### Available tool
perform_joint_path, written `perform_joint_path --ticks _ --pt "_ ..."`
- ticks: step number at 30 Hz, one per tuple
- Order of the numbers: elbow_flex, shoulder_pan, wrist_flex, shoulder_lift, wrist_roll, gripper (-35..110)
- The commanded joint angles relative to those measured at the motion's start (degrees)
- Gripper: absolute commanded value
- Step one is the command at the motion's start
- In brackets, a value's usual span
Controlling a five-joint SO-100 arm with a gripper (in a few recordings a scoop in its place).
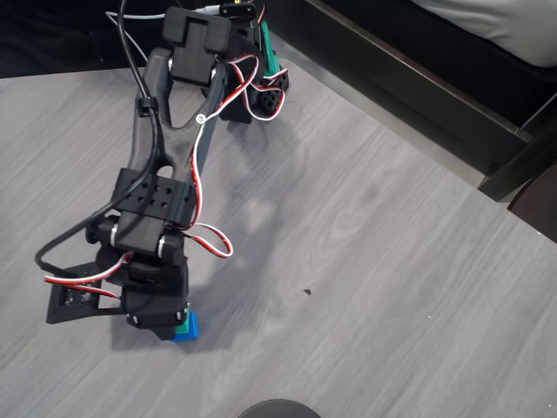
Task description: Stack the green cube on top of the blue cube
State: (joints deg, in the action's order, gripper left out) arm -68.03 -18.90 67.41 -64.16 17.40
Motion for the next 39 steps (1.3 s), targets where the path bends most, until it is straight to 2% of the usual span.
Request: perform_joint_path --ticks 1,5,17,39 --pt "2.3 0.4 -0.8 -0.2 0.4 6" --pt "2.3 0.4 -1.1 0.1 0.4 6" --pt "2.3 1.1 -1.5 0.9 0.4 22" --pt "2.3 0.6 4.3 -5.0 0.4 22"
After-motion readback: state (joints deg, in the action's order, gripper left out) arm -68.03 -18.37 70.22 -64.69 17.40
